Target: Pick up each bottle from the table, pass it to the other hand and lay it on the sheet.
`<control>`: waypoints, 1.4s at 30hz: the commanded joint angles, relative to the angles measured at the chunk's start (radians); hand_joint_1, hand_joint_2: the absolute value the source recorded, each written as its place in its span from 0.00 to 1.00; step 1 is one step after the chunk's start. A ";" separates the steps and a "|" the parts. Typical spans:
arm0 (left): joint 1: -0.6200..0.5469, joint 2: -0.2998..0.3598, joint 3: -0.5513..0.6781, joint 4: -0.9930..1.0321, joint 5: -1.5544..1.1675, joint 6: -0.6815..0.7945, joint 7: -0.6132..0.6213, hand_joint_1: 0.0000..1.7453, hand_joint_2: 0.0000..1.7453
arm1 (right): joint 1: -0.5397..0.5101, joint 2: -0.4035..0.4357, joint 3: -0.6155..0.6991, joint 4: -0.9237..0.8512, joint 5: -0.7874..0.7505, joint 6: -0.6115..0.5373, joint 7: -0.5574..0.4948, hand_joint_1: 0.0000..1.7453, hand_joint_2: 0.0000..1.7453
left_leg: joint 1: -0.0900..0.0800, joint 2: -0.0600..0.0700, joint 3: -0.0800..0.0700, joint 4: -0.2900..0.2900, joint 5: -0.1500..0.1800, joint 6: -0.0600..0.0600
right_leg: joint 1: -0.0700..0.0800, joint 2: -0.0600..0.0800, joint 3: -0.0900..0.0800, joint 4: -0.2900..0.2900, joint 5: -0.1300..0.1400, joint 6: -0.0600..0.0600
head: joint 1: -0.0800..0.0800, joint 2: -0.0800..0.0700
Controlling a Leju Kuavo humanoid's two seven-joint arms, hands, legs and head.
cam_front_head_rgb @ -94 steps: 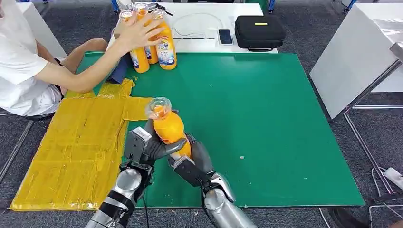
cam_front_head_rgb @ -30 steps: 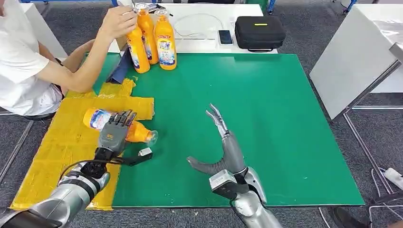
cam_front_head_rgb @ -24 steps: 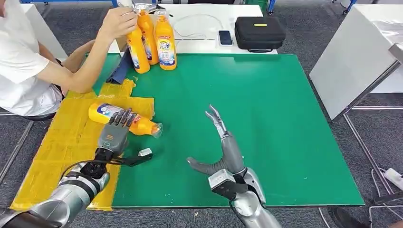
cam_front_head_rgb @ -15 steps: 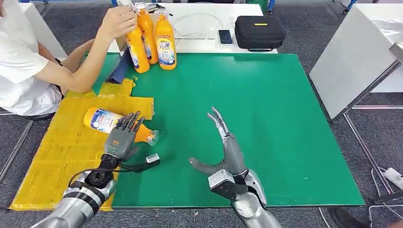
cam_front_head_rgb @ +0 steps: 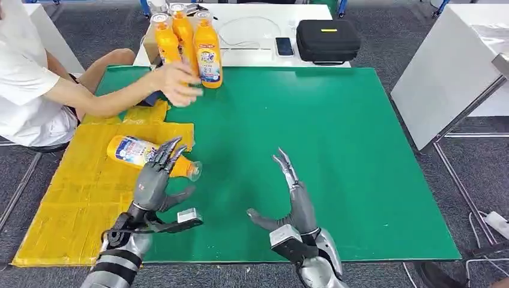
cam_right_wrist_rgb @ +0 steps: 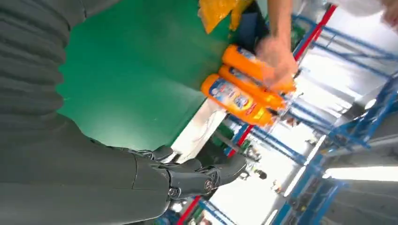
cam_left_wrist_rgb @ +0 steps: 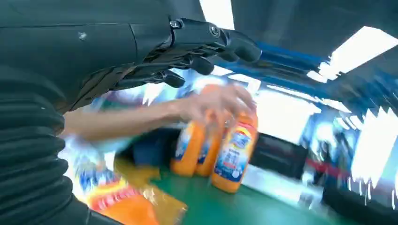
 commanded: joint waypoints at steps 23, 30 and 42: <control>0.279 -0.042 -0.015 -0.228 0.999 -0.949 0.232 0.00 1.00 | 0.175 0.090 -0.323 -0.103 -0.190 0.130 0.074 0.00 1.00 | 0.002 -0.001 0.007 0.000 -0.006 -0.003 | 0.001 0.002 0.007 -0.001 -0.005 0.000 | 0.000 0.000; 0.276 -0.051 -0.001 -0.233 1.041 -0.958 0.248 0.00 1.00 | 0.174 0.086 -0.313 -0.106 -0.186 0.135 0.086 0.00 1.00 | 0.002 -0.002 0.007 0.000 -0.006 -0.003 | 0.001 0.001 0.003 -0.001 -0.006 -0.001 | 0.000 0.000; 0.318 -0.062 -0.026 -0.414 1.042 -0.887 0.214 0.00 1.00 | 0.184 0.075 -0.285 -0.120 -0.165 0.126 0.100 0.00 1.00 | 0.001 -0.003 0.005 0.001 -0.005 -0.002 | 0.001 0.000 0.006 -0.001 -0.005 0.001 | 0.000 0.000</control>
